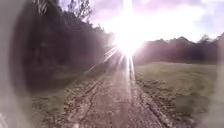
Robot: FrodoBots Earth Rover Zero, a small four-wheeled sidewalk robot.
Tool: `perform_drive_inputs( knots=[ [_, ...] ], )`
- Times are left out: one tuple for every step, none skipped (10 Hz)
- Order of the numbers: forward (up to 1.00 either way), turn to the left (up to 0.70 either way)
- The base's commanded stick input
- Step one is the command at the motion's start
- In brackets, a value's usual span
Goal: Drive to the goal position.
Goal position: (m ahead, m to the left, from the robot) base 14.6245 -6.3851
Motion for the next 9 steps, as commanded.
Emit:
perform_drive_inputs(
  knots=[
    [0.85,0.0],
    [0.85,0.0],
    [0.85,0.0],
    [0.85,0.0],
    [0.85,0.0],
    [0.85,0.0],
    [0.85,-0.08],
    [0.85,-0.23],
    [0.85,-0.3]
  ],
)
